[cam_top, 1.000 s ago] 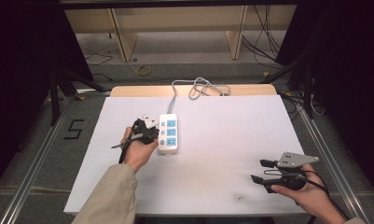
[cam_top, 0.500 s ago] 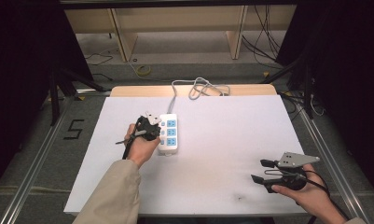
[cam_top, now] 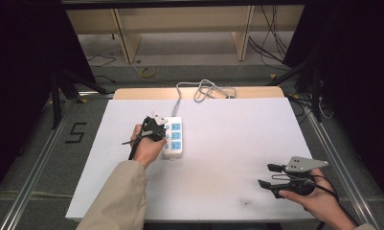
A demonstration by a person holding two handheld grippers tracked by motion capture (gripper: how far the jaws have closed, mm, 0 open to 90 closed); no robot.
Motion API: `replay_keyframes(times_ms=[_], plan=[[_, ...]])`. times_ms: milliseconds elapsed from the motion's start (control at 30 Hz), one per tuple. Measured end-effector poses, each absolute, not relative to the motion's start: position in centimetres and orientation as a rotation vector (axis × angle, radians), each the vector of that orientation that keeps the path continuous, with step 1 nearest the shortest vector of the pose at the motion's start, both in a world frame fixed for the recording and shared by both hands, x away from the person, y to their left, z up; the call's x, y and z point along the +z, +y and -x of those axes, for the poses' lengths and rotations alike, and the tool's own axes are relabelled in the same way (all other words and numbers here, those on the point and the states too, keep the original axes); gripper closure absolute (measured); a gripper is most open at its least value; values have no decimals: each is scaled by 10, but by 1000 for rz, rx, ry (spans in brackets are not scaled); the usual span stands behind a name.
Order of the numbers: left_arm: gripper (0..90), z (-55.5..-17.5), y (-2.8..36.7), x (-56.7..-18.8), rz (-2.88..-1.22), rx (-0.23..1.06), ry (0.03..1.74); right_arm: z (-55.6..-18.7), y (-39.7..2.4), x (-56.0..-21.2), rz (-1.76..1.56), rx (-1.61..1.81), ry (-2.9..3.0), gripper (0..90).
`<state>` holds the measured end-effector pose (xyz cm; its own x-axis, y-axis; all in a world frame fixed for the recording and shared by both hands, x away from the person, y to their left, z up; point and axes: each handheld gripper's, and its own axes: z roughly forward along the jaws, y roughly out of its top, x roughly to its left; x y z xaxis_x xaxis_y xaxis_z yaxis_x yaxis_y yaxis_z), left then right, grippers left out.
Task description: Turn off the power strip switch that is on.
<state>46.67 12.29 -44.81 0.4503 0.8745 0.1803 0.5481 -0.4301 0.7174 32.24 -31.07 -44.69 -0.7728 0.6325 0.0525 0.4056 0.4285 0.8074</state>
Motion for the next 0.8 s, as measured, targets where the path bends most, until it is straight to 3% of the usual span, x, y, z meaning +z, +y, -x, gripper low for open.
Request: replay_keyframes(times_ms=[800], plan=[[899, -483, 117, -462, -2154, 679, 1214, -322, -311, -447, -906, 1255, 2435, 304]])
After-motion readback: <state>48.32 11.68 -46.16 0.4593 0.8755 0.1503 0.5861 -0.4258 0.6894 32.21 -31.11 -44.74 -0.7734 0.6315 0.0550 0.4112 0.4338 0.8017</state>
